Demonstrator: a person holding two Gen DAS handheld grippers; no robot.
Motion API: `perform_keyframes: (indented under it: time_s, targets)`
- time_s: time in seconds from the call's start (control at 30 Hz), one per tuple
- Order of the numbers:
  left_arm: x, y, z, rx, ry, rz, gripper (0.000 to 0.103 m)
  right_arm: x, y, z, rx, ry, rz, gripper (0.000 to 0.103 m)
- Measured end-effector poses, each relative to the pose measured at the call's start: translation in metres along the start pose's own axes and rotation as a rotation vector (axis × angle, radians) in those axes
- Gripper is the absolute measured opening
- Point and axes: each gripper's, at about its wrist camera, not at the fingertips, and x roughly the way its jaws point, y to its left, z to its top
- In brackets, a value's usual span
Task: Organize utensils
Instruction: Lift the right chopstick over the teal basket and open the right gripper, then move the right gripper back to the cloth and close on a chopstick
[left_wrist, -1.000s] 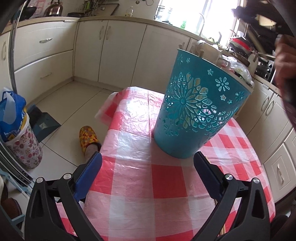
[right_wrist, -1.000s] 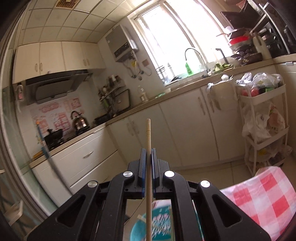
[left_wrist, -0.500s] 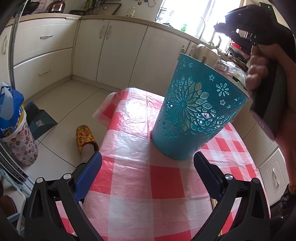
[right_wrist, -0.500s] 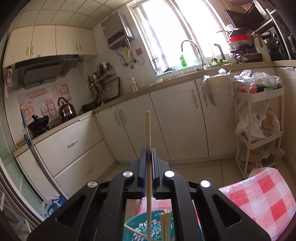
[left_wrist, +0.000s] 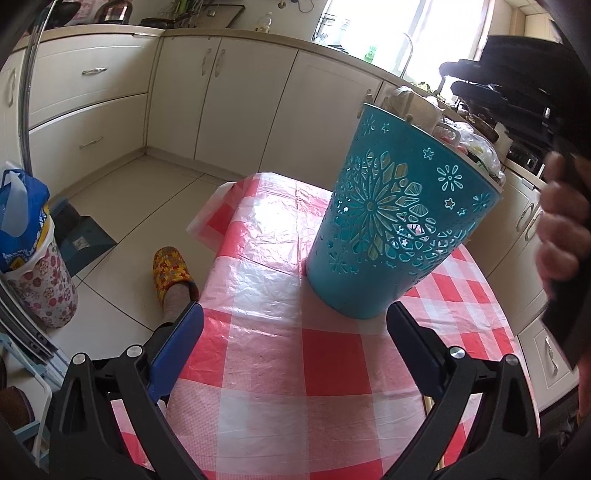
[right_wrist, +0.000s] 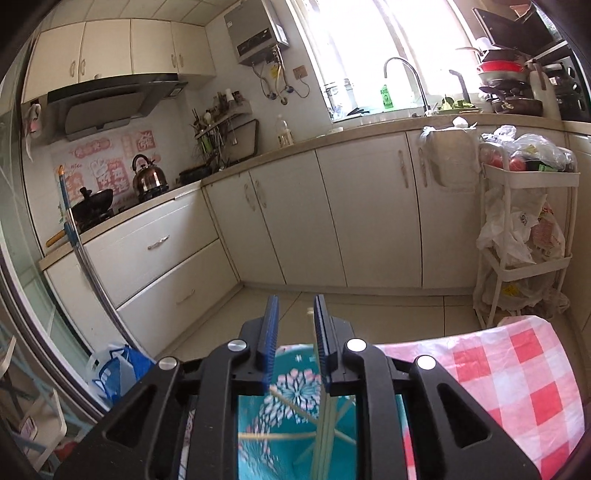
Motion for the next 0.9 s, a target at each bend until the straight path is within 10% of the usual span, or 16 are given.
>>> perform_keyframes:
  time_s: [0.37, 0.6, 0.9]
  targets:
    - [0.002, -0.002, -0.001, 0.002, 0.010, 0.019, 0.095, -0.091, -0.039, -0.081, 0.002, 0.128, -0.092, 0.033]
    - [0.005, -0.004, -0.001, 0.010, 0.025, 0.042, 0.095, -0.086, -0.075, -0.163, 0.067, 0.356, -0.170, 0.033]
    - [0.010, -0.009, -0.001, 0.025, 0.051, 0.051, 0.095, -0.057, -0.069, -0.182, 0.045, 0.445, -0.149, 0.031]
